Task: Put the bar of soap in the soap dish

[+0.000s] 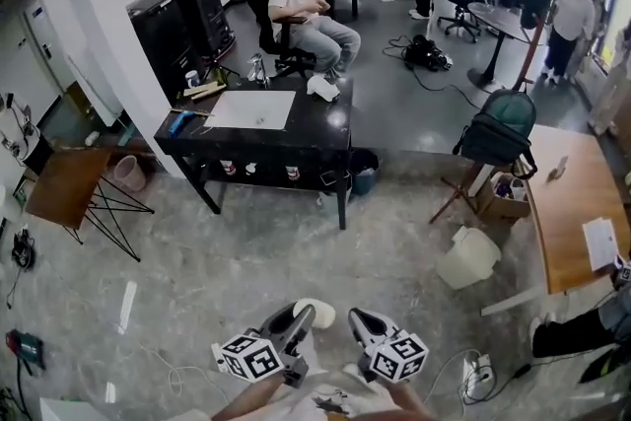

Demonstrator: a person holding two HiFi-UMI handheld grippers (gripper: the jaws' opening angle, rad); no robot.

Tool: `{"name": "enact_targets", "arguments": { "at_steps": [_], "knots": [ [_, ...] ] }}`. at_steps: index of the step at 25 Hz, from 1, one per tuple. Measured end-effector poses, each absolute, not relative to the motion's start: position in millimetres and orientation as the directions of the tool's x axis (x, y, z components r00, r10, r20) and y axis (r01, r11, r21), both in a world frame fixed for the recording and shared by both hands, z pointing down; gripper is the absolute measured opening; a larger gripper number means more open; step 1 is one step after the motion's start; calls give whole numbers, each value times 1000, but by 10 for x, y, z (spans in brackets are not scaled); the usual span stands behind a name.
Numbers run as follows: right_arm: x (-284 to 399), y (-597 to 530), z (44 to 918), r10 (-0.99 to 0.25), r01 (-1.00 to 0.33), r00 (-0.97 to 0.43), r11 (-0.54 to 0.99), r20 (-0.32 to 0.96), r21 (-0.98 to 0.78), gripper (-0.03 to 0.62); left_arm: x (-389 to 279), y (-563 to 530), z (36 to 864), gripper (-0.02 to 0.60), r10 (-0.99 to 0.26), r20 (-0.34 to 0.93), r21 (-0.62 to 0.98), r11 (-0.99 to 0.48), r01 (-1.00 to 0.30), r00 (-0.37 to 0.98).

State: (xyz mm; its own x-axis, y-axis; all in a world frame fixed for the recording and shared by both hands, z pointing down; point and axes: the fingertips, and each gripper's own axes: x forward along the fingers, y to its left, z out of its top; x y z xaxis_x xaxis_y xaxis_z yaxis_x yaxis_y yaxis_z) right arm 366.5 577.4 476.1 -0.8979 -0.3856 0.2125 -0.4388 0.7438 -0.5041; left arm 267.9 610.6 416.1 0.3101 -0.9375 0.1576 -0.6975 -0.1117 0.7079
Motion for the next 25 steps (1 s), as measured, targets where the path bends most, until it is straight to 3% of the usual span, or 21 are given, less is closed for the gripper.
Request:
{"name": "enact_targets", "arguments": {
  "at_steps": [9,17,25],
  "knots": [
    [2410,4663,4881,-421,-527,-849,707,319,-472,8,1604,4901,4143,129,-921,134,724,-162,-671,366],
    [1348,3775,4638,-478,-556,-831,693,285,-459,8,568,4124,3957,129,-915,71,737,-220,-639,397],
    [732,3327,4645,-525,-600,-799,661,293,-451,8,-120,3758,3935,129,-918,18,747,-251,-616,396]
  ]
}}
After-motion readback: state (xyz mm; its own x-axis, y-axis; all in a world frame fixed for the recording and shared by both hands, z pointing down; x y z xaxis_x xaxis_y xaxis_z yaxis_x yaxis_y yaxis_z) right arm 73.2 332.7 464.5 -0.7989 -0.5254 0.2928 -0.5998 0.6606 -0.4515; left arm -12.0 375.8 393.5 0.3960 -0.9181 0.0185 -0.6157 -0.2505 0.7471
